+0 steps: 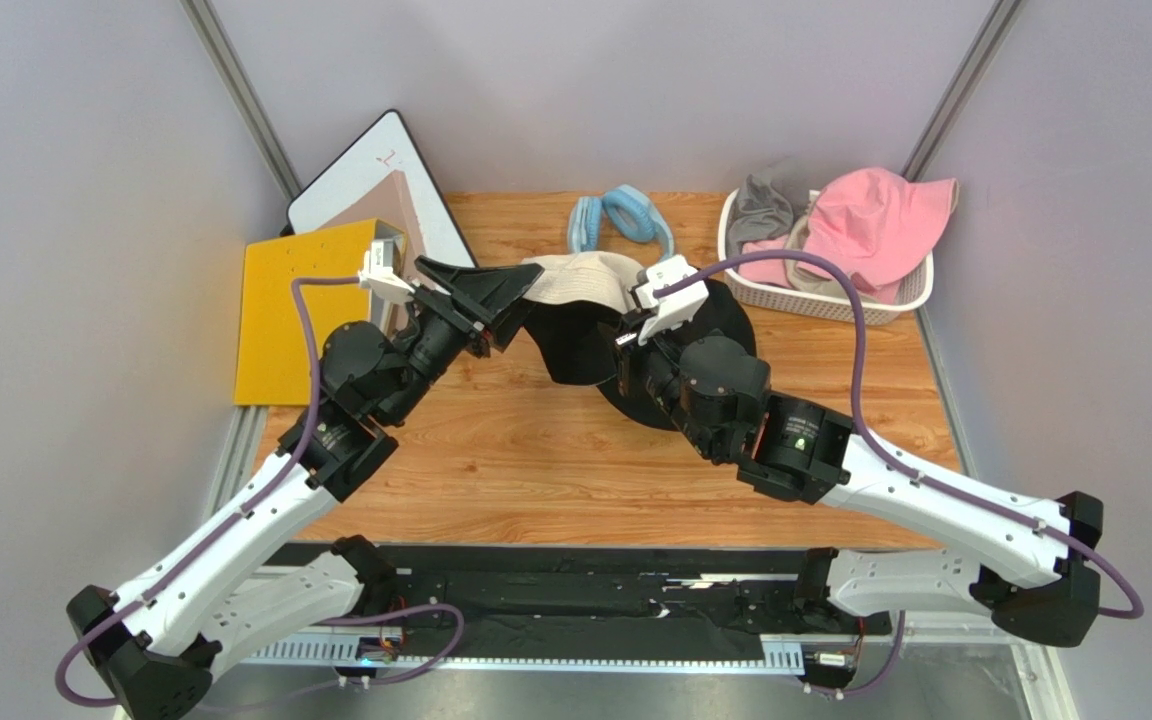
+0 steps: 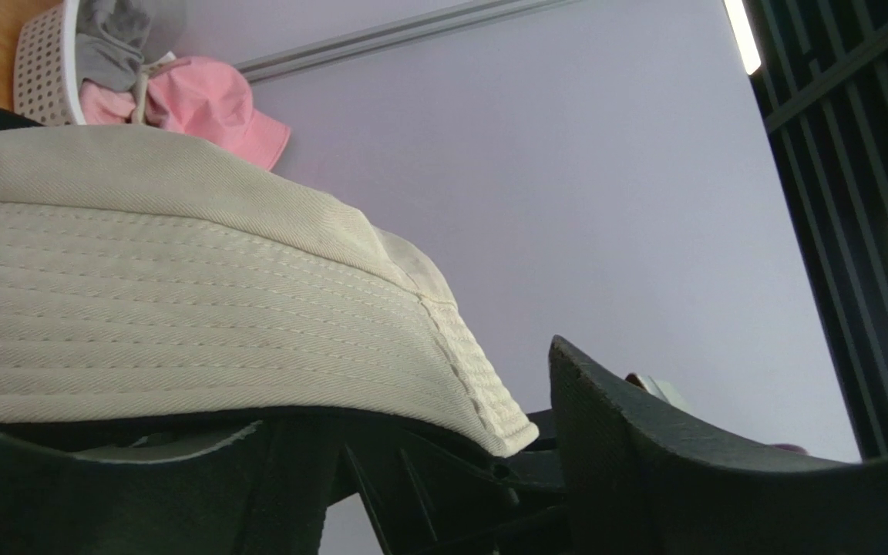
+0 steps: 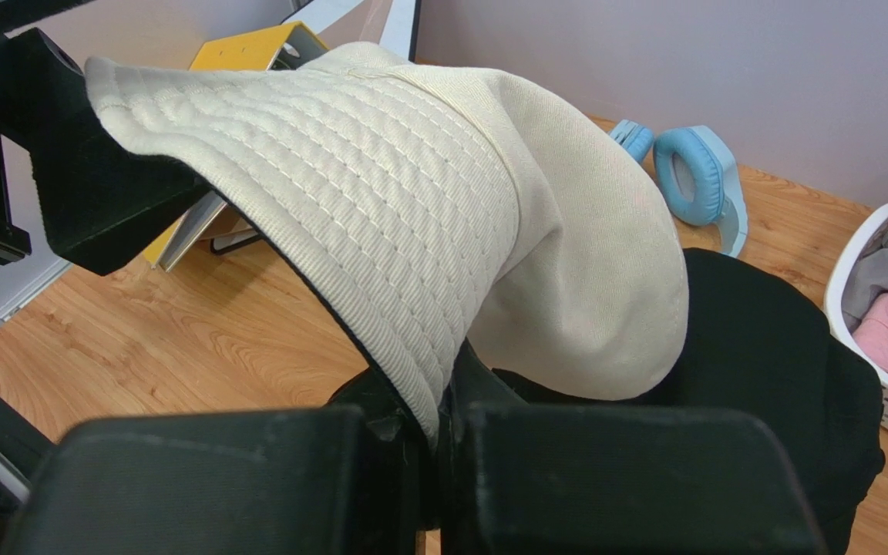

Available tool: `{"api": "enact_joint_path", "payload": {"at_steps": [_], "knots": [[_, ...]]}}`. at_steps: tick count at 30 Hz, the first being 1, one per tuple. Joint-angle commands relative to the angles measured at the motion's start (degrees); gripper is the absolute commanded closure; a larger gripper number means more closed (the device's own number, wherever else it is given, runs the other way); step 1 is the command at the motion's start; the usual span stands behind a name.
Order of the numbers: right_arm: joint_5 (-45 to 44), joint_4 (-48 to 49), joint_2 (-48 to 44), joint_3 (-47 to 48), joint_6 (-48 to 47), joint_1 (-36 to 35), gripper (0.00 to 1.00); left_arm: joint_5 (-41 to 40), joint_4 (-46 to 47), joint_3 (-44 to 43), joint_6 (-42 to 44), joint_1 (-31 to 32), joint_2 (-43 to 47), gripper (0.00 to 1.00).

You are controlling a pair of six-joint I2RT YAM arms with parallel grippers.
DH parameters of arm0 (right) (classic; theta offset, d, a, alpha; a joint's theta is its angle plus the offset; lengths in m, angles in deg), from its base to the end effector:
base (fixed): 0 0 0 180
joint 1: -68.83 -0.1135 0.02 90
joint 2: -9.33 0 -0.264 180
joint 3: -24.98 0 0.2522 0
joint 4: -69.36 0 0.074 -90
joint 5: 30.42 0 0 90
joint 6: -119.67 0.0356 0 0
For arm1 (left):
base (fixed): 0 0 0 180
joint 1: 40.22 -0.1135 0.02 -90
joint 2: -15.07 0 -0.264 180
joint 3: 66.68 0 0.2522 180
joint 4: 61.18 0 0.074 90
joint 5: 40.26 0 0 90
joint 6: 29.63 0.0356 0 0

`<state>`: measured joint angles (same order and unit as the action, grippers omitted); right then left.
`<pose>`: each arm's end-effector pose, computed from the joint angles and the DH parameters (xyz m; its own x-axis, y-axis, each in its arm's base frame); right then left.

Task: Stack the hats
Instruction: Stack the hat on the hat.

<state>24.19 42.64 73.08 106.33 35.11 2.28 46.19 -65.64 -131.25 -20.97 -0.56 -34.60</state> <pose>0.1166 0.2169 0.4102 -0.1121 -0.0643 -0.9916 -0.5120 0.8590 0.0022 0.1558 -0.1263 0.3995 -0.5624 -0.8154 -0.1370 0.2268 0.0072 -0.9739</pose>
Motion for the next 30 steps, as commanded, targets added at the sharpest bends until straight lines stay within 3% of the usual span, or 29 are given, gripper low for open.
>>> {"api": "enact_joint_path", "payload": {"at_steps": [1,8,16,18,21,23,24,27,30], "knots": [[0.33,6.88,-3.10,-1.93,-2.79,-1.04,1.00,-1.11,3.18,0.71,-2.15,-0.63,1.77,0.37],[0.86,8.47,-3.28,-3.43,-5.17,-2.89,1.00,-0.40,3.27,0.88,-3.56,-1.69,1.16,0.55],[0.24,9.26,-3.54,-5.10,-8.68,-4.91,1.00,0.47,2.39,1.06,-3.56,-3.09,1.33,0.87],[0.42,9.17,-3.80,-5.36,-8.68,-4.91,1.00,1.44,2.39,0.97,-3.30,-3.71,1.15,1.00],[0.77,8.03,-4.24,-5.19,-8.77,-4.91,0.98,4.68,2.13,-0.43,-0.32,-5.55,0.54,1.00],[1.99,5.93,-4.42,-4.67,-8.68,-4.91,0.82,9.42,0.99,-2.88,3.79,-7.92,-0.16,1.00],[2.43,5.05,-4.59,-4.31,-8.51,-4.91,0.58,11.53,0.37,-3.94,5.21,-8.89,-1.12,1.00],[4.54,1.80,-5.73,-3.17,-7.89,-4.91,0.24,21.54,-1.74,-8.68,9.79,-13.02,-4.19,1.00],[6.91,0.21,-8.37,-2.47,-7.45,-4.65,0.15,31.21,-2.27,-14.22,13.74,-15.22,-7.97,1.00]]}}
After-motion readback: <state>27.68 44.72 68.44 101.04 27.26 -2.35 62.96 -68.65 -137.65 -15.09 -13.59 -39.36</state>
